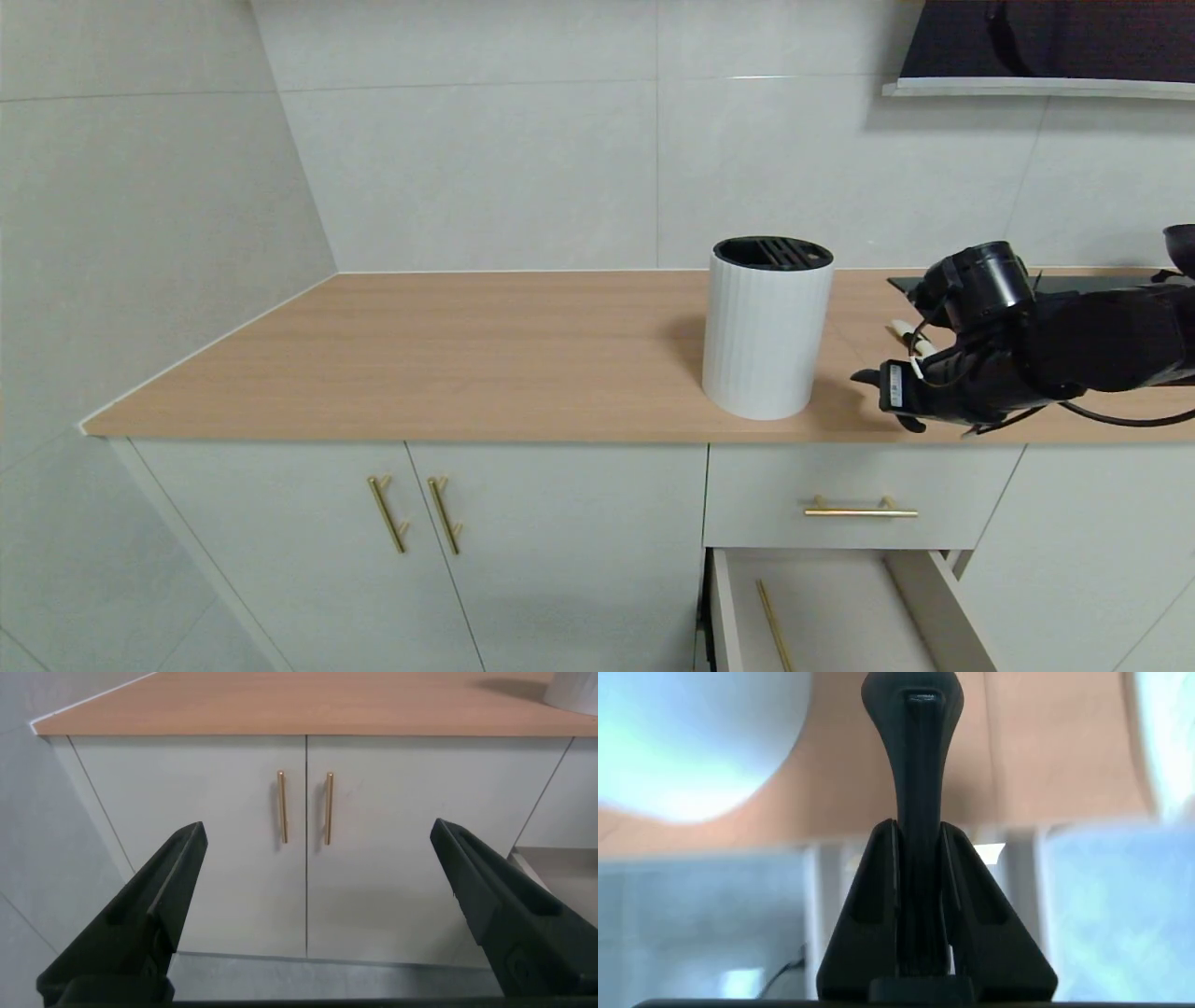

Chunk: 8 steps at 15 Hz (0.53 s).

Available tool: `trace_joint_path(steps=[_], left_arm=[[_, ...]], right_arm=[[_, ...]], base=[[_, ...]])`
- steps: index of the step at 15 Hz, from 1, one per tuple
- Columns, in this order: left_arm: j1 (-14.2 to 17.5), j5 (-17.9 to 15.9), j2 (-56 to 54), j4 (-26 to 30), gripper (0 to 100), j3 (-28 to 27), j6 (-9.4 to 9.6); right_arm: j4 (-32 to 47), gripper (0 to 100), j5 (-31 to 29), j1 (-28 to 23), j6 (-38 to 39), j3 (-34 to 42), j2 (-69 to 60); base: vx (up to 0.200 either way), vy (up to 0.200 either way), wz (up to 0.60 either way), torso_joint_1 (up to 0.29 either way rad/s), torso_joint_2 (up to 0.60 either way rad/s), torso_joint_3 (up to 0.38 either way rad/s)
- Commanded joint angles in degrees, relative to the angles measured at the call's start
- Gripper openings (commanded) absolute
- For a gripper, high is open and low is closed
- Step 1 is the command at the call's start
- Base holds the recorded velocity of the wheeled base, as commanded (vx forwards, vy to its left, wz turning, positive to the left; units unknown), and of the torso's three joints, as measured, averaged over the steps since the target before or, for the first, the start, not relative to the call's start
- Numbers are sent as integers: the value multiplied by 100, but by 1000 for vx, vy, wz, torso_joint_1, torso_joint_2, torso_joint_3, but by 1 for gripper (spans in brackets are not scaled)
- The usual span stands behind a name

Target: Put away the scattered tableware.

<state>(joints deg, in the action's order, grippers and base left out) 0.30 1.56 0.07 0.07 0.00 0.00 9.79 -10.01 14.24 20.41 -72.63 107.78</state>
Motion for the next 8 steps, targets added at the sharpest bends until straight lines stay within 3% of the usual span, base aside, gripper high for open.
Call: trace_joint_path(steps=[1, 8], left_arm=[[5, 2, 1, 1, 100, 0, 0], [5, 2, 1, 1, 100, 0, 0]], right_arm=[[102, 0, -45, 149, 253, 425, -618], [76, 0, -89, 343, 157, 1682, -1215]], base=[[0, 0, 0, 0, 0, 0], [0, 0, 0, 0, 0, 0]])
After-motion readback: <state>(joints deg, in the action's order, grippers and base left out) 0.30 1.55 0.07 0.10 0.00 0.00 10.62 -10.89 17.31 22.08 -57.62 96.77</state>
